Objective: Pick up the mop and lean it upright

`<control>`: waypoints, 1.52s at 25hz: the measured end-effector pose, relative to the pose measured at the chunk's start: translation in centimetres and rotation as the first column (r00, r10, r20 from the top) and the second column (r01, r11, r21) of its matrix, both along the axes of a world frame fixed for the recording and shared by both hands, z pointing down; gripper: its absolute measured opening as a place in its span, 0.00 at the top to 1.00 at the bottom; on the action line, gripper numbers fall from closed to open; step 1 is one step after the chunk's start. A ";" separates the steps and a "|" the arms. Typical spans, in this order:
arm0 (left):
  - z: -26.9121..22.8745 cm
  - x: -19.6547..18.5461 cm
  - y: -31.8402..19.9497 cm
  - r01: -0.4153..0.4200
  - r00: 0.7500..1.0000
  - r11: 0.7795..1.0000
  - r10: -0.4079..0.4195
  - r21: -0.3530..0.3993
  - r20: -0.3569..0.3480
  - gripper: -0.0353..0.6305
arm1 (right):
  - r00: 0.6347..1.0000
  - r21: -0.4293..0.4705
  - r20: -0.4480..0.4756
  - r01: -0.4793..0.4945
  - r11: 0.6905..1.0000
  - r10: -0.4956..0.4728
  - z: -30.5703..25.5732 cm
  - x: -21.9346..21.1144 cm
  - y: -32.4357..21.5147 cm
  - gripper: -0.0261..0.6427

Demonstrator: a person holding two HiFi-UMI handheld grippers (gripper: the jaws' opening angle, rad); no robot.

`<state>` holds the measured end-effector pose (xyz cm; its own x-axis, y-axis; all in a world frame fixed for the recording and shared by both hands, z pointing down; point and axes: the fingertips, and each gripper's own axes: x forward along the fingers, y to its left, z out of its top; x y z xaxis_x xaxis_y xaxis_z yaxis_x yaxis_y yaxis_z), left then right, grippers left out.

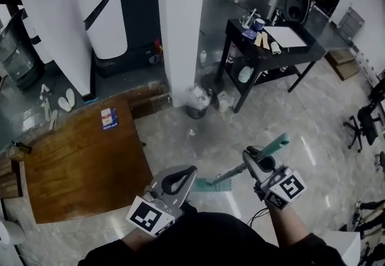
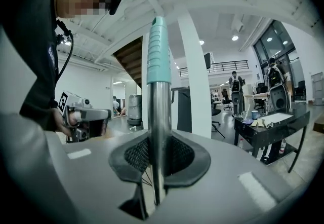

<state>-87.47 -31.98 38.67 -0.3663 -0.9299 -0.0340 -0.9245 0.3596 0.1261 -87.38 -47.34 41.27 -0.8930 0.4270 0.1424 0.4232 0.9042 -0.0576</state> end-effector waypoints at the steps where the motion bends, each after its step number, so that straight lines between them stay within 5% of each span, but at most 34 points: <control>1: -0.1 -1.6 0.0 0.000 1.000 1.000 0.000 -0.005 0.006 0.92 | 1.000 0.008 0.004 -0.001 1.000 0.001 0.1 -1.7 -0.4 0.87; 7: -1.3 -9.2 0.2 0.068 0.997 0.998 -0.068 -0.001 0.028 0.92 | 1.000 -0.001 0.024 0.017 1.000 -0.017 0.7 -11.8 -2.7 0.87; 17: -1.1 -20.3 -4.2 0.260 0.965 0.964 -0.260 -0.047 0.009 0.92 | 0.967 -0.041 0.009 0.254 0.966 -0.254 4.8 -28.4 -3.9 0.87; 29: 0.5 -29.5 -6.3 0.490 0.870 0.865 -0.494 -0.109 -0.010 0.92 | 0.890 -0.051 -0.082 0.446 0.893 -0.449 15.6 -44.6 -4.1 0.87; 35: 2.1 -30.0 -4.8 0.571 0.810 0.806 -0.584 -0.159 -0.055 0.92 | 0.879 -0.016 -0.183 0.445 0.895 -0.440 22.5 -50.3 -3.3 0.87; 38: 2.6 -30.2 -4.5 0.583 0.797 0.793 -0.601 -0.175 -0.067 0.92 | 0.873 -0.002 -0.236 0.438 0.899 -0.426 25.7 -53.0 -3.4 0.87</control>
<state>-117.71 -36.43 41.29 -0.8396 -0.5208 0.1544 -0.5067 0.8533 0.1230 -140.41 -50.70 67.02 -0.5620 0.7501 0.3485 0.7536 0.6381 -0.1580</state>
